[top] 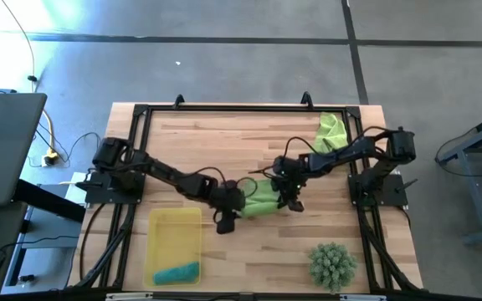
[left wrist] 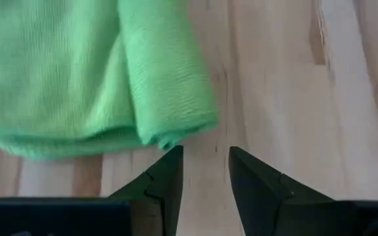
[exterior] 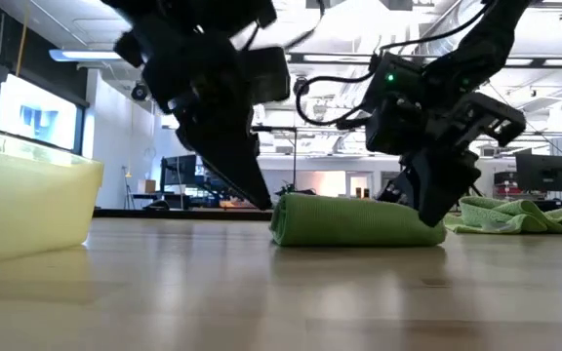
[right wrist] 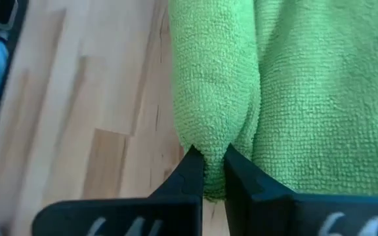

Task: Roll microfiber towels into tight, uniform cylinder then place into a basket
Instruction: Roll the green microfiber towel

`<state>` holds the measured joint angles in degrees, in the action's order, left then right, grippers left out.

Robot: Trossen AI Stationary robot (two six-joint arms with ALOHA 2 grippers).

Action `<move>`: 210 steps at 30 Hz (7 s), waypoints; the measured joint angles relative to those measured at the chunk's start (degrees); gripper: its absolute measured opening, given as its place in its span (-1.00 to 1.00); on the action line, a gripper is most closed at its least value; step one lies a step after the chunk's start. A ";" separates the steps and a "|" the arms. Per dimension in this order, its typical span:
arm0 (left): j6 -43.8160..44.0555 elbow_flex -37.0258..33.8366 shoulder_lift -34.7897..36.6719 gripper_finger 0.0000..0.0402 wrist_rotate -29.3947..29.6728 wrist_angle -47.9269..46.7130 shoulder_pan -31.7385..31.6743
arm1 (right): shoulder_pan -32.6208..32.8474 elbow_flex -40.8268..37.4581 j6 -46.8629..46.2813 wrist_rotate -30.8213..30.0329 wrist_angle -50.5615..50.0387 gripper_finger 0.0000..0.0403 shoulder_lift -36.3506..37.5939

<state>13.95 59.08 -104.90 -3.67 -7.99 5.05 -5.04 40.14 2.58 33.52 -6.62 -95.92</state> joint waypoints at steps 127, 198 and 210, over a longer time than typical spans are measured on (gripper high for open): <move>23.85 0.12 -9.38 -0.66 -10.97 11.73 -8.01 | 12.35 -8.86 9.88 -37.47 7.95 0.09 14.05; 13.63 -0.10 -0.50 -0.66 -7.52 2.07 -4.00 | 10.76 -6.92 -7.35 -27.64 20.09 -0.95 -1.75; -0.71 0.01 -0.95 -0.64 14.48 13.80 6.55 | 2.20 -7.26 -31.02 -1.46 19.03 -0.93 -2.14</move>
<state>13.25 59.09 -105.85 10.81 5.81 11.61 -2.83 32.88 -28.44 32.06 12.41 -98.06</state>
